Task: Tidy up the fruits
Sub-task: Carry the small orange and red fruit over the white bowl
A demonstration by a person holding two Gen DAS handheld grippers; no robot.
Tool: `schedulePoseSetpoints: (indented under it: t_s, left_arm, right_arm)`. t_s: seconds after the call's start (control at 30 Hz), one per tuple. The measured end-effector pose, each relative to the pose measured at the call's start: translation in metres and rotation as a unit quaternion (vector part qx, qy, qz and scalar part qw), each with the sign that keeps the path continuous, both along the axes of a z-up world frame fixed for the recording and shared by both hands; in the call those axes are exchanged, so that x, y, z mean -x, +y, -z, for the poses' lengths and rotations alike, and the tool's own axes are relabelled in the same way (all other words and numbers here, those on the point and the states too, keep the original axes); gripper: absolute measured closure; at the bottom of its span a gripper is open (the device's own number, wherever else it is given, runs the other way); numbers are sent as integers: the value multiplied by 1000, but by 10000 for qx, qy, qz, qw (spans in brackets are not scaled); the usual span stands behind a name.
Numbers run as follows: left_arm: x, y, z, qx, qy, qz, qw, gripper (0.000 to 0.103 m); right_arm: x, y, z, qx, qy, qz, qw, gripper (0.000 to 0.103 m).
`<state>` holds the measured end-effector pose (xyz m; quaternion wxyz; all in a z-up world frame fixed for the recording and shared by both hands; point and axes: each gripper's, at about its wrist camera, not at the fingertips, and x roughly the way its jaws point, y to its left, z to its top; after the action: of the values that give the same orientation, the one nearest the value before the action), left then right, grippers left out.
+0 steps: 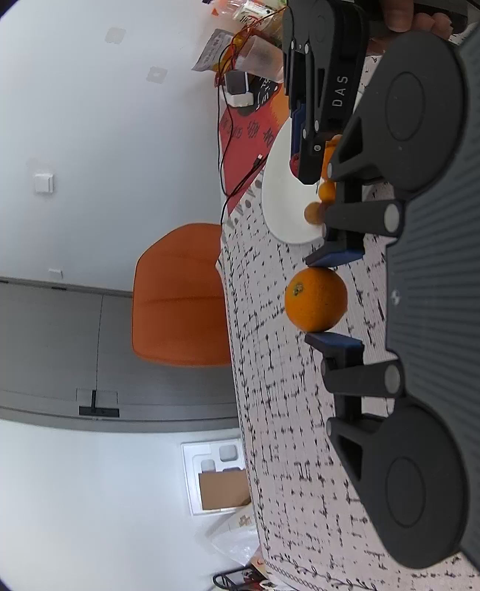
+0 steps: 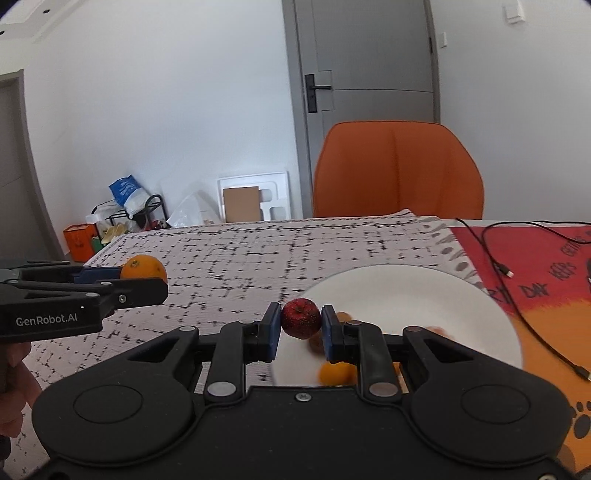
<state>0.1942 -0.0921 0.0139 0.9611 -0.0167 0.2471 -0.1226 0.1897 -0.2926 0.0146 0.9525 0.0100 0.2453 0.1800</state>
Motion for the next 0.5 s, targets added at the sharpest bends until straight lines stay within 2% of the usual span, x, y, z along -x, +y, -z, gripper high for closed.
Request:
schedulePoseSetpoints:
  t_s: [0.5]
  left_arm:
    - [-23, -47, -1, -222, 10, 371, 9991, 67]
  right_arm:
    - [-9, -50, 13, -233, 52, 386, 9990, 82]
